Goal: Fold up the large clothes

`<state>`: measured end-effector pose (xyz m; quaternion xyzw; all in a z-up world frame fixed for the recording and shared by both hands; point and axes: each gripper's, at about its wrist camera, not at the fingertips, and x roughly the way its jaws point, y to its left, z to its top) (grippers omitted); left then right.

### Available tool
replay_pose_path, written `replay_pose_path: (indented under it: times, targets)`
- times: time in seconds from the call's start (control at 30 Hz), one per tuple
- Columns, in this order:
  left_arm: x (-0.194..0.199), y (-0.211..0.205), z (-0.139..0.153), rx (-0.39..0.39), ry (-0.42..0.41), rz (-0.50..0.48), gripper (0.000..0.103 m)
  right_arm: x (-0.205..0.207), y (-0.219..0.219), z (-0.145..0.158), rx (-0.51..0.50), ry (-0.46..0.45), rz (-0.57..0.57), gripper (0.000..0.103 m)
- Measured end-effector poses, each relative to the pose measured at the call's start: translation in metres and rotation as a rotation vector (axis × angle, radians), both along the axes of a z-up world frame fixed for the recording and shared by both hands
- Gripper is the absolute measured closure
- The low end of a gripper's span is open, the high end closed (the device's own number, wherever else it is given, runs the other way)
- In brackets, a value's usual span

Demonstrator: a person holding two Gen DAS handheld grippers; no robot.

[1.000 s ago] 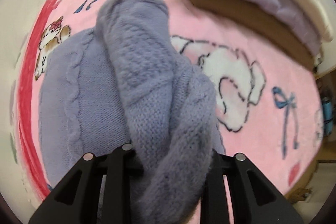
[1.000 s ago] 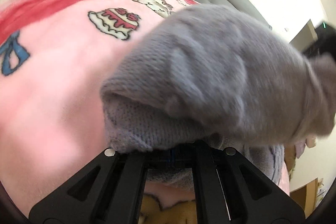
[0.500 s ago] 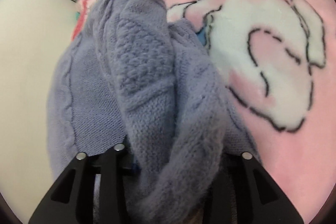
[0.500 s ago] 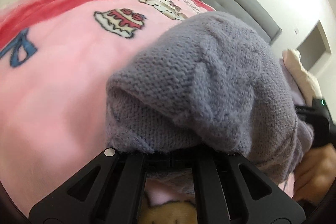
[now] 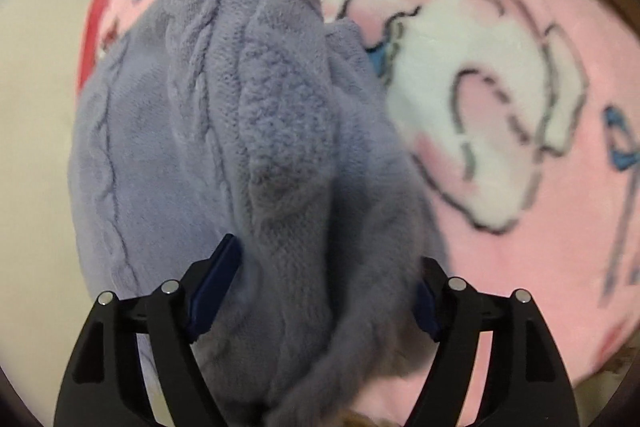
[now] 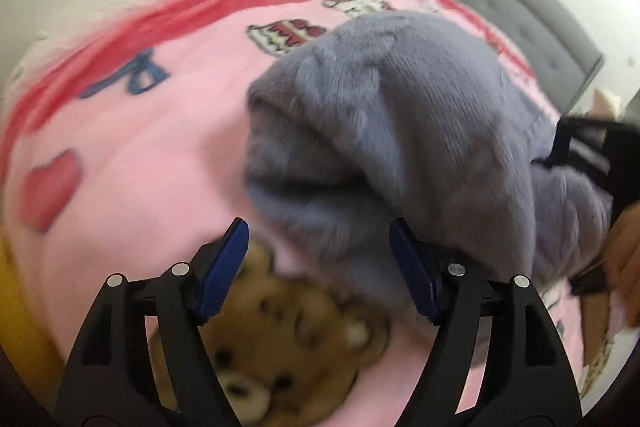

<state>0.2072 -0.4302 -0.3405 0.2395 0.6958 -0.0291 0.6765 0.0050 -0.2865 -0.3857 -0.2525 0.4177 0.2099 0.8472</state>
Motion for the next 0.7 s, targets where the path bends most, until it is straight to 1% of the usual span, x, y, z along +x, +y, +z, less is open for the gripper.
replay_pose_path:
  times: [0.03, 0.07, 0.13, 0.17, 0.2, 0.23, 0.27, 0.3, 0.33, 0.37, 0.4, 0.43, 0.47, 0.5, 0.53, 0.57, 0.6, 0.63, 0.67, 0.7]
  targets:
    - [0.004, -0.001, 0.009, -0.04, 0.02, 0.022, 0.025, -0.003, -0.003, 0.002, 0.017, 0.032, 0.008, 0.035]
    - [0.004, -0.004, 0.023, -0.095, 0.032, 0.038, 0.024, -0.006, -0.007, 0.006, 0.039, 0.05, 0.003, 0.035]
    - [0.002, -0.011, 0.049, -0.17, 0.03, 0.027, 0.023, -0.014, -0.015, 0.016, 0.085, 0.072, -0.004, 0.036]
    - [0.002, -0.011, 0.067, -0.212, 0.028, 0.014, 0.023, -0.017, -0.02, 0.023, 0.104, 0.076, -0.001, 0.041]
    - [0.003, -0.009, 0.085, -0.272, 0.033, 0.003, 0.023, -0.02, -0.025, 0.028, 0.123, 0.082, -0.002, 0.048]
    - [0.001, -0.004, 0.101, -0.337, 0.033, -0.011, 0.023, -0.02, -0.03, 0.032, 0.134, 0.089, -0.01, 0.05]
    - [-0.003, -0.002, 0.111, -0.379, 0.021, -0.025, 0.023, -0.019, -0.036, 0.036, 0.139, 0.093, -0.024, 0.058]
    - [-0.001, 0.014, 0.133, -0.431, -0.029, -0.051, 0.021, -0.018, -0.041, 0.04, 0.137, 0.092, -0.052, 0.063]
    - [0.002, 0.031, 0.147, -0.464, -0.092, -0.073, 0.019, -0.014, -0.051, 0.046, 0.137, 0.09, -0.106, 0.064]
    - [0.004, 0.059, 0.165, -0.501, -0.187, -0.096, 0.017, -0.01, -0.06, 0.051, 0.131, 0.07, -0.151, 0.064]
    - [0.002, 0.08, 0.172, -0.516, -0.248, -0.107, 0.016, -0.005, -0.066, 0.057, 0.116, 0.032, -0.182, 0.064]
    - [0.007, 0.095, 0.174, -0.528, -0.279, -0.113, 0.016, -0.001, -0.075, 0.066, 0.089, -0.032, -0.221, 0.064]
    - [0.01, 0.124, 0.171, -0.574, -0.299, -0.122, 0.016, 0.003, -0.082, 0.076, 0.079, -0.093, -0.241, 0.064]
    - [0.013, 0.14, 0.164, -0.61, -0.287, -0.119, 0.016, 0.007, -0.089, 0.086, 0.096, -0.148, -0.246, 0.064]
    - [0.016, 0.161, 0.151, -0.657, -0.246, -0.107, 0.016, 0.009, -0.093, 0.094, 0.136, -0.177, -0.234, 0.063]
    - [0.018, 0.179, 0.136, -0.702, -0.211, -0.086, 0.016, 0.011, -0.098, 0.101, 0.2, -0.201, -0.206, 0.064]
    - [0.024, 0.197, 0.124, -0.718, -0.201, -0.064, 0.016, 0.013, -0.102, 0.107, 0.257, -0.232, -0.185, 0.064]
    - [0.024, 0.213, 0.109, -0.758, -0.196, -0.036, 0.016, 0.019, -0.103, 0.11, 0.285, -0.252, -0.174, 0.064]
    - [0.023, 0.225, 0.097, -0.798, -0.185, -0.018, 0.016, 0.026, -0.102, 0.107, 0.279, -0.245, -0.16, 0.065]
    - [0.02, 0.234, 0.088, -0.826, -0.17, -0.008, 0.016, 0.036, -0.097, 0.098, 0.228, -0.227, -0.139, 0.073]
